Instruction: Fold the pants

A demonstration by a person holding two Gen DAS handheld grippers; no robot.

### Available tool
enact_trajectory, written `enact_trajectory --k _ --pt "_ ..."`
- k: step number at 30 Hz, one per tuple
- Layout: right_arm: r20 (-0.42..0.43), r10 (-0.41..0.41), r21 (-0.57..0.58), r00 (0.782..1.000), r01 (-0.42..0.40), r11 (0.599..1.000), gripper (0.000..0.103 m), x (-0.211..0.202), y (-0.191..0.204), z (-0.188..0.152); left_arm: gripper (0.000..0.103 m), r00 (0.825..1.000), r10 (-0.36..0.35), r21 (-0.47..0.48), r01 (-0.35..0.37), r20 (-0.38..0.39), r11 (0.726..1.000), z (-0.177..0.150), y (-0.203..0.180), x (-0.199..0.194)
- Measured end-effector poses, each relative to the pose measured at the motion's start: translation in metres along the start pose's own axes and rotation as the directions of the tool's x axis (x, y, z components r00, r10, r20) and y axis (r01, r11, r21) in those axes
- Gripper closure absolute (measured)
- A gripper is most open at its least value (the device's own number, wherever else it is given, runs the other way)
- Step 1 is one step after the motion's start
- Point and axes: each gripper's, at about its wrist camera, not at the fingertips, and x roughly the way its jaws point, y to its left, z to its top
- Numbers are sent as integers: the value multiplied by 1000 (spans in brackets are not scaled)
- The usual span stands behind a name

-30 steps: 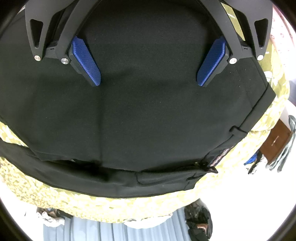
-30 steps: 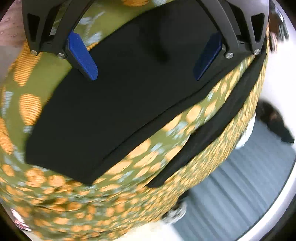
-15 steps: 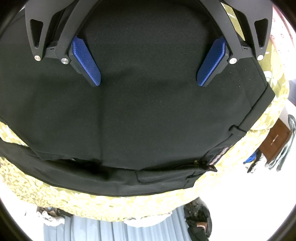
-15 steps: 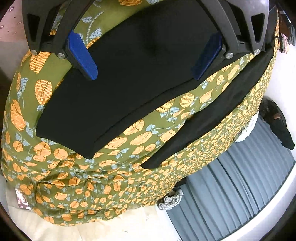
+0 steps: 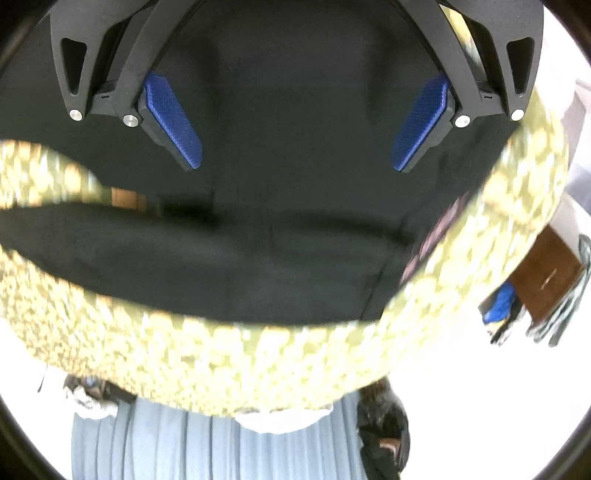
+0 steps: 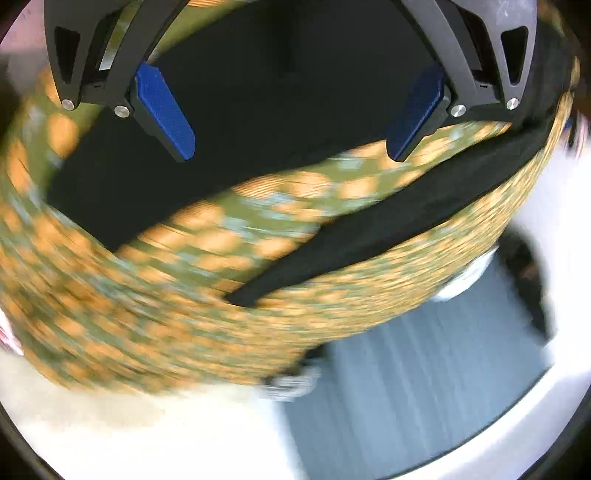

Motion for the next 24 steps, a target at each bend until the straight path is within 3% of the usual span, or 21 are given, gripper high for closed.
enact_trajectory --k 3,5,7,10,12,15,18,20,22,24 --pt "-61 202 -135 978 -208 969 0 30 61 22 0 999 21 -42 -20 43 999 43 -7 19" --pt "-116 324 -167 939 -340 925 0 55 98 42 0 996 58 -64 -54 64 996 62 -13 34" --pt "-199 443 -141 874 -473 870 0 94 133 64 0 995 96 -109 -92 35 990 75 -17 61" --pt "-302 495 -61 815 -534 843 0 156 157 82 0 994 94 -160 -102 -60 982 71 -18 105" --pt "-360 483 -33 798 -528 848 0 193 157 86 0 986 109 -144 -127 -123 981 59 -19 130" --pt "-456 440 -34 773 -509 860 0 246 135 90 0 990 104 -115 -115 -95 987 43 -20 140" --pt "-474 404 -35 783 -474 880 0 281 79 104 0 993 99 -116 -107 -70 987 38 -18 137" --pt "-493 317 -36 810 -383 923 0 304 23 116 0 995 88 -121 -93 -49 988 33 -18 135" --pt "-485 171 -79 857 -237 968 0 315 -38 135 0 996 86 -123 -90 -39 988 31 -16 135" --pt "-452 -23 -100 892 -24 995 0 315 -105 163 0 995 93 -119 -96 -31 988 31 -18 135"
